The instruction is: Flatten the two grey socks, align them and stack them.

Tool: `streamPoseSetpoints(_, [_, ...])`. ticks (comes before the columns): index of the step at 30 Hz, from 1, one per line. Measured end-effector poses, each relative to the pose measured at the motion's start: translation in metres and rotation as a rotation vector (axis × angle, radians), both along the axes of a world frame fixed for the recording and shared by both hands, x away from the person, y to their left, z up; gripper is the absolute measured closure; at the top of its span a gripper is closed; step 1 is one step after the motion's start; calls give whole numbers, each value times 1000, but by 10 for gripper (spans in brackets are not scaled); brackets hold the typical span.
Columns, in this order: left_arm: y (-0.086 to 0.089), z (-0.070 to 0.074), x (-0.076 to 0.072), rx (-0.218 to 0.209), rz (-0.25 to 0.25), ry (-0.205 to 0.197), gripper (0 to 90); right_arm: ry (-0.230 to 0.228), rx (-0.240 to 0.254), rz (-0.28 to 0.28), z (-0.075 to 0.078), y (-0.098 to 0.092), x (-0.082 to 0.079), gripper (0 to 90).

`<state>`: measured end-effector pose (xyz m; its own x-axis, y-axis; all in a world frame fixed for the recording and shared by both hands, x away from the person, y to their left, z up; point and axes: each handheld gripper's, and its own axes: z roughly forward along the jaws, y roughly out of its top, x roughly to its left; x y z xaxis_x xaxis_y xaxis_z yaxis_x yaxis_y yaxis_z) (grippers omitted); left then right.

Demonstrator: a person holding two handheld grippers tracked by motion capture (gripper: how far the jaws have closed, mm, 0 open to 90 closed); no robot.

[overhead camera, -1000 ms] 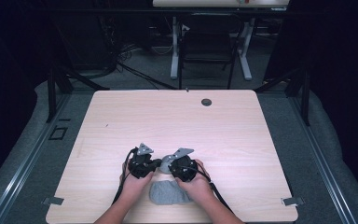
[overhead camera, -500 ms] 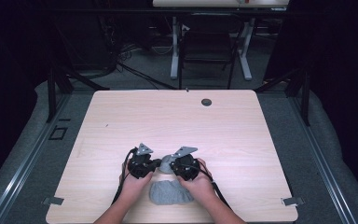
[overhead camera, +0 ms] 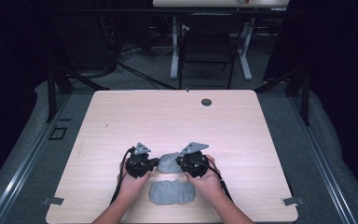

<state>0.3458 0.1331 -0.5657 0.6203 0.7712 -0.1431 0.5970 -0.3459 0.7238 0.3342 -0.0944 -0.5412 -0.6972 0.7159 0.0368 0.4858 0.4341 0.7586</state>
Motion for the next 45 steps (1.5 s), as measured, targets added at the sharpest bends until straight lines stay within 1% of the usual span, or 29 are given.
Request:
streamPoseSetpoints(1, [1,0,0,3,-2,-1,888,4,-8,0,1,-1,0,862])
streamPoseSetpoints(2, [1,0,0,0,3,1,888,-2,0,-6,2,-3,0,862])
streamPoseSetpoints(4, [2,0,0,-4,10,3,888,-4,0,-9,3,-7,-1,862])
streamPoseSetpoints(5, [3,0,0,1,7,1,888,-4,3,-17,3,-9,-1,862])
streamPoseSetpoints(6, [4,0,0,2,6,-2,888,-6,-2,-21,3,-11,-2,861])
streamPoseSetpoints(7, [4,0,0,-1,9,4,888,-4,-12,-22,3,-14,-2,861])
streamPoseSetpoints(8, [5,0,0,4,10,3,888,-4,-4,-27,1,-16,-2,861])
streamPoseSetpoints(10, [6,0,0,0,14,5,888,1,-15,-36,-1,-21,-2,861])
streamPoseSetpoints(11, [7,0,0,2,13,3,888,5,-9,-44,-3,-22,-2,861])
streamPoseSetpoints(15, [8,0,0,-1,21,6,888,25,-24,-64,-7,-29,-2,861])
streamPoseSetpoints(17, [10,0,0,0,21,9,888,25,-21,-78,-10,-32,-2,861])
streamPoseSetpoints(19, [10,-1,0,-1,20,8,888,38,-30,-85,-14,-34,-2,859])
streamPoseSetpoints(20, [10,-1,-1,-3,23,10,888,37,-30,-87,-16,-35,-2,856])
streamPoseSetpoints(21, [10,-2,-1,5,20,8,888,47,-35,-88,-17,-36,-2,853])
streamPoseSetpoints(22, [11,-2,-1,5,21,11,887,51,-28,-90,-19,-37,-2,850])
streamPoseSetpoints(24, [12,-3,-1,4,26,11,886,60,-35,-94,-22,-37,-2,836])
streamPoseSetpoints(26, [13,-3,-2,1,28,13,881,69,-34,-89,-24,-38,-3,801])
streamPoseSetpoints(28, [14,-1,-2,-5,29,8,867,67,-27,-91,-24,-40,-4,750])
streamPoseSetpoints(30, [15,1,-2,-29,41,8,841,85,5,-94,-21,-42,-3,726])
streamPoseSetpoints(31, [16,2,-2,-32,37,2,840,92,13,-90,-19,-44,-2,722])
streamPoseSetpoints(32, [16,4,-2,-37,36,-5,834,83,20,-102,-17,-44,-2,718])
streamPoseSetpoints(34, [15,8,-3,-45,34,-13,827,67,24,-104,-11,-46,-1,715])
streamPoseSetpoints(36, [12,10,-1,-39,28,-17,806,52,32,-110,-6,-46,0,708])
streamPoseSetpoints(38, [10,10,1,-44,33,-13,786,48,37,-113,-3,-44,3,701])
streamPoseSetpoints(40, [8,7,5,-40,34,6,753,48,38,-117,-3,-43,7,686])
streamPoseSetpoints(41, [7,5,6,-33,33,19,744,52,34,-122,-3,-42,9,673])
streamPoseSetpoints(42, [7,4,7,-29,34,21,737,60,44,-127,-4,-41,12,660])
streamPoseSetpoints(44, [6,1,9,-26,31,34,733,71,44,-124,-6,-40,15,655])
streamPoseSetpoints(45, [6,1,9,-21,31,35,733,77,35,-123,-8,-38,17,652])
